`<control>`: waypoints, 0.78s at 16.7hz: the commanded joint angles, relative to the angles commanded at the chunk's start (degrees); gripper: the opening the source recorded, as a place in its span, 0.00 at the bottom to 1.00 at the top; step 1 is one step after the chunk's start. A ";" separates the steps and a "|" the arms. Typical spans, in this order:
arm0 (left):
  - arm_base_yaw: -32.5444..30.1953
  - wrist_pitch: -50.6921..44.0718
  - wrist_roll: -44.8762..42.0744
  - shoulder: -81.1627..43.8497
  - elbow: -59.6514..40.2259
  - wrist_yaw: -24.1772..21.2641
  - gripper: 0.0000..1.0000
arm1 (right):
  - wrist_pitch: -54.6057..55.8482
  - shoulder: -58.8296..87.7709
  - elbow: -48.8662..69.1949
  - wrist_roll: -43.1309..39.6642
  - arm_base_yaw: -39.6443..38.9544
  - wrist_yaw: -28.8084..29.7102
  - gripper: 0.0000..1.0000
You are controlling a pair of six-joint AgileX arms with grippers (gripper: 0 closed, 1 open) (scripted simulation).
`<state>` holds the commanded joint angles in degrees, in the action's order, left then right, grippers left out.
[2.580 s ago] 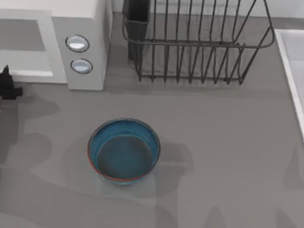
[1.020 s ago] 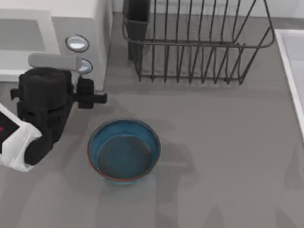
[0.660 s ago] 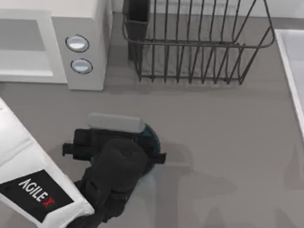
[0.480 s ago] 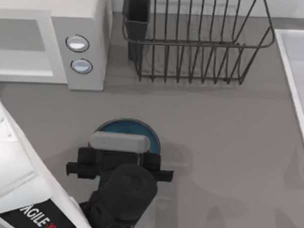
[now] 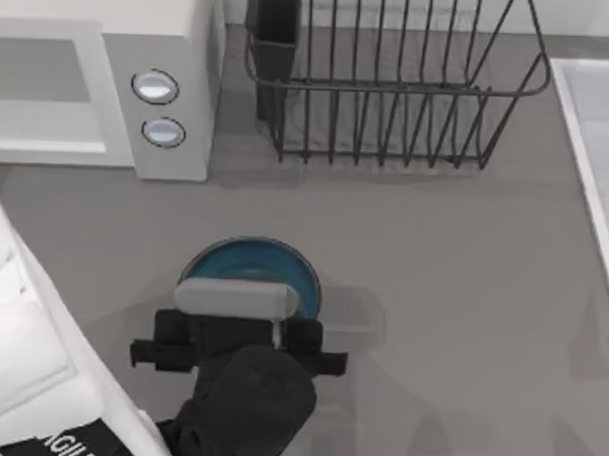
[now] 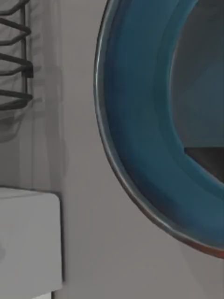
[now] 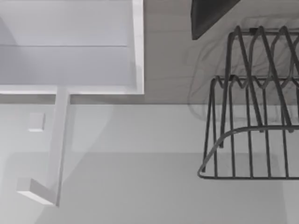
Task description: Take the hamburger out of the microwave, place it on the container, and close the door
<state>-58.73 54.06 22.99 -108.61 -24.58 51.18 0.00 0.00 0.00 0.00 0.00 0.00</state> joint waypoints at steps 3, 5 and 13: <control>2.11 2.95 -1.56 -3.32 -1.64 -1.97 0.00 | 0.00 0.00 0.00 0.00 0.00 0.00 1.00; 4.10 5.72 -3.02 -6.59 -3.13 -3.82 0.00 | 0.00 0.00 0.00 0.00 0.00 0.00 1.00; 6.44 8.64 -4.71 -9.80 -4.77 -6.01 0.08 | 0.00 0.00 0.00 0.00 0.00 0.00 1.00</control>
<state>-52.29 62.71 18.28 -118.41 -29.35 45.17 0.00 0.00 0.00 0.00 0.00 0.00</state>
